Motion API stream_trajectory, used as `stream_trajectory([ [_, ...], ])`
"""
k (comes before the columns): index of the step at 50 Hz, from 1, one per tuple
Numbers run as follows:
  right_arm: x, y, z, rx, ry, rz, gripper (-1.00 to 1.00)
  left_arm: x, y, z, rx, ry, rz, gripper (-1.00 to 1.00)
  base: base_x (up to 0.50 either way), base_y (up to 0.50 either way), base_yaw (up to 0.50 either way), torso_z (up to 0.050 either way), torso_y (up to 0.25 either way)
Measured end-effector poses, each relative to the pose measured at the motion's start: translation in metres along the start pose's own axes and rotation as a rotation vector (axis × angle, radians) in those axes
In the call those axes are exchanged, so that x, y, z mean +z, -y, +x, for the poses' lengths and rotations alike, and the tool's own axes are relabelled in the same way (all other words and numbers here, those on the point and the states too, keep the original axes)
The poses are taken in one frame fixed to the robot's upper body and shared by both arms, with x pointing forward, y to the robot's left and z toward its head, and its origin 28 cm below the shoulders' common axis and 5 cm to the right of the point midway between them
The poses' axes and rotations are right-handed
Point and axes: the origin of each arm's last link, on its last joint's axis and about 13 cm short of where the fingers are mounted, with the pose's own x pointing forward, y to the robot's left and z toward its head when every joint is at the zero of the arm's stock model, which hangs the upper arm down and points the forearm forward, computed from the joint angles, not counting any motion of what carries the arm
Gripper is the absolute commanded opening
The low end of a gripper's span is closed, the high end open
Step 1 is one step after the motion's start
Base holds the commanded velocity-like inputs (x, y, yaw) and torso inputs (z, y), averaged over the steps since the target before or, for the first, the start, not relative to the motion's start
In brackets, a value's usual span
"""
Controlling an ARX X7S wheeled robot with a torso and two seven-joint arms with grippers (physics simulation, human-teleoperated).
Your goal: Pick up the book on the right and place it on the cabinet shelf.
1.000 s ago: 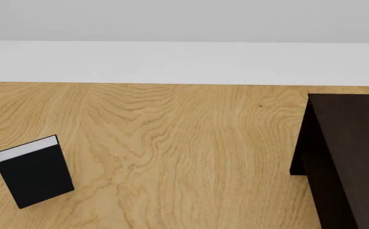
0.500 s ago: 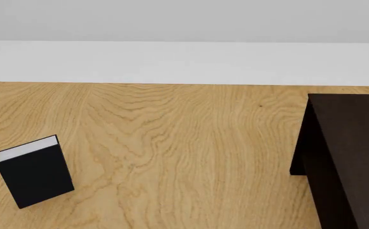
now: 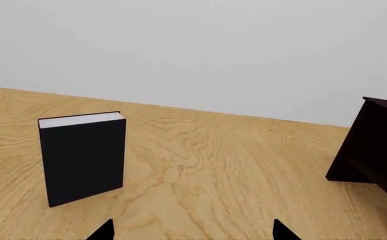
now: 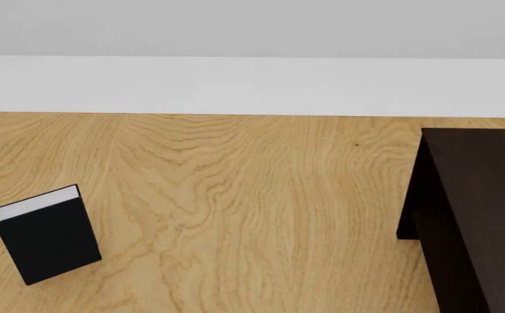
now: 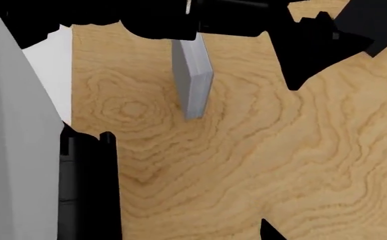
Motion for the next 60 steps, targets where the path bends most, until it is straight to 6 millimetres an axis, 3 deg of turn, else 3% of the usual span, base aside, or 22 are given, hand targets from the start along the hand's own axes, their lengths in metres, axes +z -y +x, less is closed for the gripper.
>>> stream_trajectory([
  [28, -0.005, 0.011, -0.005, -0.017, -0.069, 0.018, 1.0, -0.004, -0.001, 0.0, 0.005, -0.009, -0.001, 1.0, 0.0, 0.0, 0.0, 0.0, 0.0],
  [60, -0.021, 0.014, 0.002, -0.028, -0.104, 0.029, 1.0, -0.006, -0.001, -0.002, 0.013, -0.012, -0.004, 1.0, 0.0, 0.0, 0.0, 0.0, 0.0],
])
